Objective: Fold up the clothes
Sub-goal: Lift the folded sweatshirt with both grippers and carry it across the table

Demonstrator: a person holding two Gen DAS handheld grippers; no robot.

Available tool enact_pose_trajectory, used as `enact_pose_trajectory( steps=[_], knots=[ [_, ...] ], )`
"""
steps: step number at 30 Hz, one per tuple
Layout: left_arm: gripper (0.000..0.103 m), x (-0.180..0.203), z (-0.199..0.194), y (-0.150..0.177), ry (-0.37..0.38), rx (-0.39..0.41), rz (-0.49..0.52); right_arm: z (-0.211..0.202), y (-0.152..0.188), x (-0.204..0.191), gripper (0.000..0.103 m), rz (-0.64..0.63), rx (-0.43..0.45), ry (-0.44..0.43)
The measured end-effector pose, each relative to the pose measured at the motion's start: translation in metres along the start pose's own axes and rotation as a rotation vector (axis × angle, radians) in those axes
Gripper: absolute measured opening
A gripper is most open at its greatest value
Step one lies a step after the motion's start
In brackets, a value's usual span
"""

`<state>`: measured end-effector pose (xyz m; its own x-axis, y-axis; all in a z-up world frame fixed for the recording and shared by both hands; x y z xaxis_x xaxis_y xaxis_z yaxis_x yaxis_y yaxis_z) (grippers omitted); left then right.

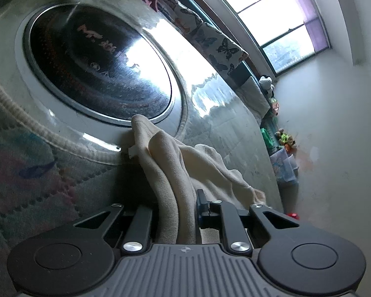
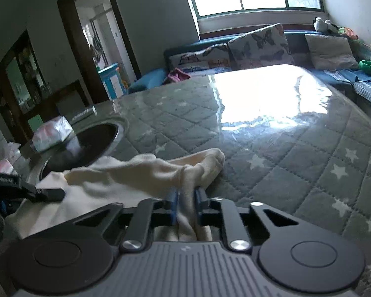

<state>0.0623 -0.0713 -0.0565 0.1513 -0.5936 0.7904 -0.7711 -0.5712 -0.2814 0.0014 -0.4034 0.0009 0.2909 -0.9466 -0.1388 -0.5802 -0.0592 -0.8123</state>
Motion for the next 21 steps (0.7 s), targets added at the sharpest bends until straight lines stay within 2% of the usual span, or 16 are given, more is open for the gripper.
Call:
enact_pose_trajectory(
  steps=[5, 9, 21],
  knots=[
    [0.014, 0.022, -0.006, -0.003, 0.025, 0.018, 0.071, -0.02, -0.009, 0.001, 0.007, -0.004, 0.063, 0.012],
    [0.014, 0.046, -0.004, -0.002, 0.049, 0.019, 0.129, -0.037, -0.016, 0.004, 0.007, -0.025, 0.1, 0.032],
    [0.014, 0.112, 0.034, 0.026, 0.088, -0.031, 0.263, -0.076, -0.025, 0.047, 0.007, -0.018, 0.16, 0.153]
  ],
)
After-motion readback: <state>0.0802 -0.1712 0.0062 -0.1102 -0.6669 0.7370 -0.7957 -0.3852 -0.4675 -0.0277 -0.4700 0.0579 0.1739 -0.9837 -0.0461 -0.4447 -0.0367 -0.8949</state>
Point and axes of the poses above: each gripper's, at about its wrist camera, not at the fingertips, and z roughly the way its jaws point, x to its right, y to its underside, the point moved 10 cm from there along z, roughly the way its jaws point, and after that the axes turned 10 degrees about -z, right-handed, at the moved point
